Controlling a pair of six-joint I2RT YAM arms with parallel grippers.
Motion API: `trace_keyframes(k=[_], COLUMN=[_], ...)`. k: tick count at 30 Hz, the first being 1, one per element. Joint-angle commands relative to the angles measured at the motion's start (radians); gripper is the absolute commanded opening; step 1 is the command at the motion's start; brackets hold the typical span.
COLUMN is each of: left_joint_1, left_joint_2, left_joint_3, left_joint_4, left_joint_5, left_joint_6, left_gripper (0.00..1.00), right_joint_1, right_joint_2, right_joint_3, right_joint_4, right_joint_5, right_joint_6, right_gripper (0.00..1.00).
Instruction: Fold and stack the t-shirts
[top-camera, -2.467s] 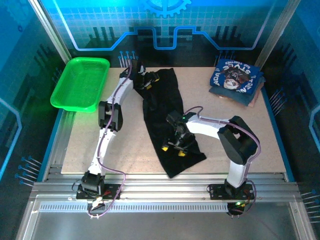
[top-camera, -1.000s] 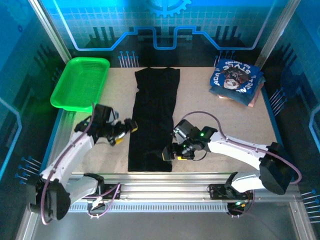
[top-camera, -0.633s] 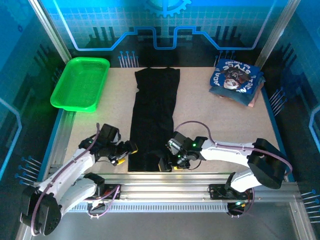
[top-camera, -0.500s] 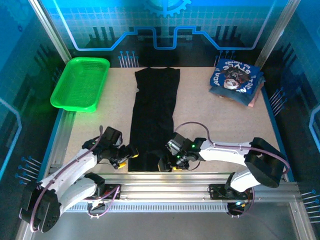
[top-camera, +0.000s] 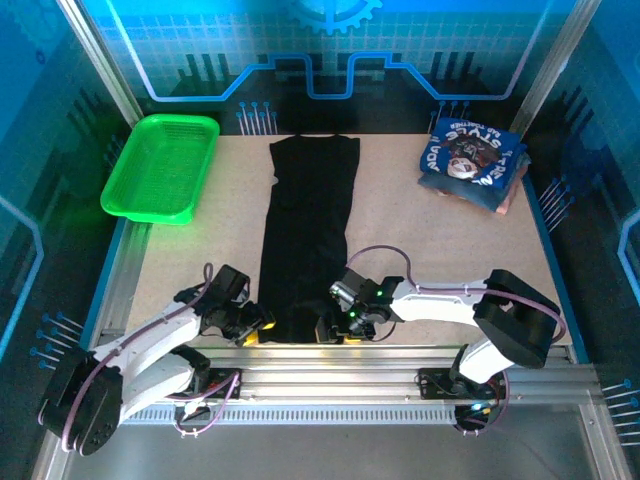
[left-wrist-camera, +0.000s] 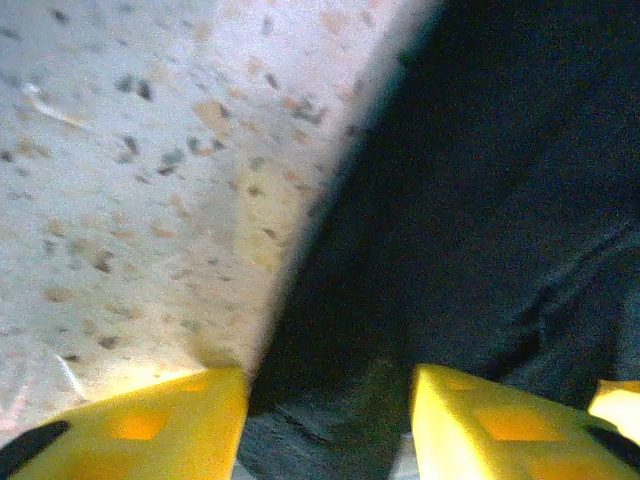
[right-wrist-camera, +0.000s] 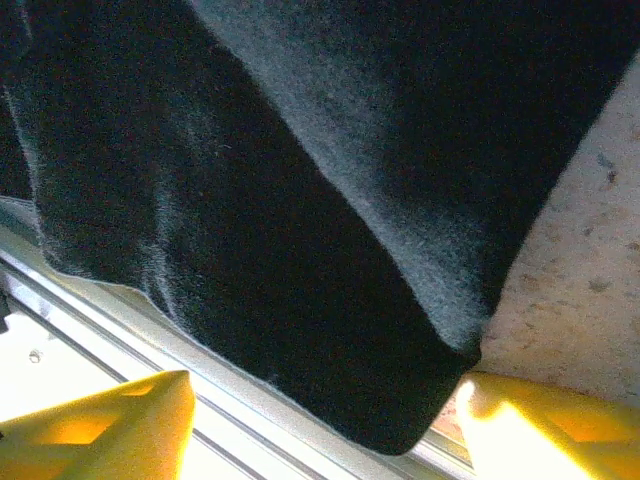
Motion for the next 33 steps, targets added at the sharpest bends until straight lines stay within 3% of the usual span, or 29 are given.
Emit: trace_keyframes(k=[1,5,10,12,18,33], left_joint_1=[-0.042,-0.065,-0.067,-0.067,-0.076,-0.156], left_joint_2=[0.061,0.093,0.049,0.019,-0.079,-0.295], left_joint_3=[-0.049,-0.034,-0.003,0.001,0.008,0.032], left_joint_4=[0.151,0.17,0.11,0.091,0.015,-0.134], left_joint_5=[0.064,0.06,0.053,0.051,0.044,-0.023], left_joint_6=[-0.048,-0.046,-0.014,-0.015,-0.017,-0.065], left_gripper=[0.4,0.23,0.02,0.0,0.0,0.0], right_joint_1=[0.013,0.0,-0.018,-0.027,-0.027,-0.007], right_joint_2=[0.058,0.091,0.073,0.051,-0.069,-0.299], right_joint_3=[0.018,0.04,0.06,0.058,0.058,-0.022], right_joint_4=[0.058,0.075,0.029,0.006,-0.085,-0.232], right_joint_5=[0.025,-0.001,0.032,0.039,0.066,0.063], right_joint_6=[0.013,0.035,0.033,0.032,0.022,0.061], right_gripper=[0.67,0.5,0.2,0.09,0.0,0.0])
